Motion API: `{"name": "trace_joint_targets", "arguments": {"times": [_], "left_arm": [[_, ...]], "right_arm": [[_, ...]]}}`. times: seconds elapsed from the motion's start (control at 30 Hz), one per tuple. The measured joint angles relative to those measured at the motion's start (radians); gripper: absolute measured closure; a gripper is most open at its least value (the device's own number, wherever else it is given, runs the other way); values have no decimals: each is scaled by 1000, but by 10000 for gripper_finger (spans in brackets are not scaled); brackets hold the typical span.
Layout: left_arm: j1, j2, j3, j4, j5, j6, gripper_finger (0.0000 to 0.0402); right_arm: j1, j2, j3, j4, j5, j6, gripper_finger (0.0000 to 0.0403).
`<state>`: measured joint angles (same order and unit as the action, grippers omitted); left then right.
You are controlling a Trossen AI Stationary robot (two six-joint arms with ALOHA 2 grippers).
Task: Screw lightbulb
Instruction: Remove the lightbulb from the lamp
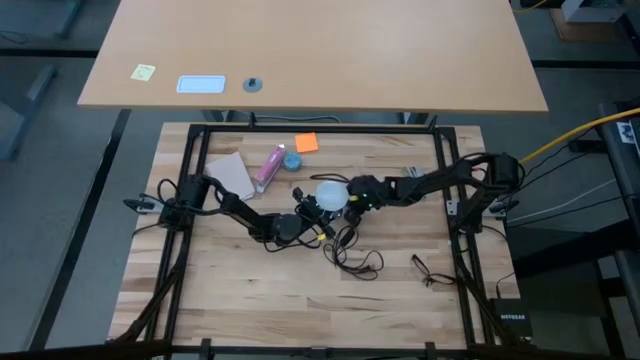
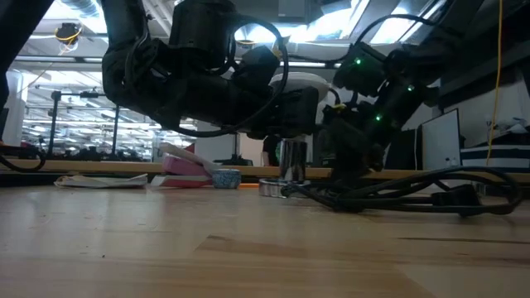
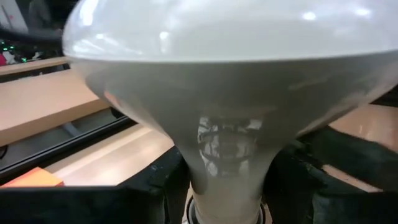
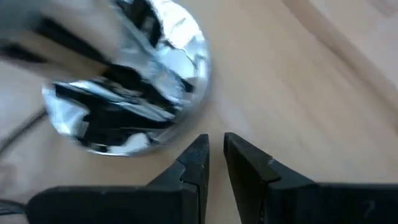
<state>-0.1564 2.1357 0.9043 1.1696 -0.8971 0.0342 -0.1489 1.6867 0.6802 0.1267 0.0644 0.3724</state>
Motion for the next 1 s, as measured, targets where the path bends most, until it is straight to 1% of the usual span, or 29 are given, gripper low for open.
{"name": "trace_joint_targets", "arguments": {"times": [0.1, 0.2, 0.33, 0.47, 0.57, 0.73, 1.0], "left_arm": [[-1, 0, 0, 0, -5, -4, 241], [-1, 0, 0, 0, -8, -4, 241], [-6, 0, 0, 0, -6, -9, 241], [-14, 0, 0, 0, -7, -10, 241], [-15, 0, 0, 0, -6, -11, 241], [-14, 0, 0, 6, -5, -12, 241], [-13, 0, -2, 43, -4, -8, 241]], "right_arm": [[23, 0, -4, 37, 8, 19, 343], [34, 0, -5, 49, 59, 19, 343], [-3, 0, -5, 57, 118, 19, 343], [-63, 0, -5, 89, 112, 5, 343], [-90, 0, -4, 127, 66, -10, 343], [-71, 0, -4, 125, 46, -10, 343], [-19, 0, -4, 123, 77, 0, 343]]}}
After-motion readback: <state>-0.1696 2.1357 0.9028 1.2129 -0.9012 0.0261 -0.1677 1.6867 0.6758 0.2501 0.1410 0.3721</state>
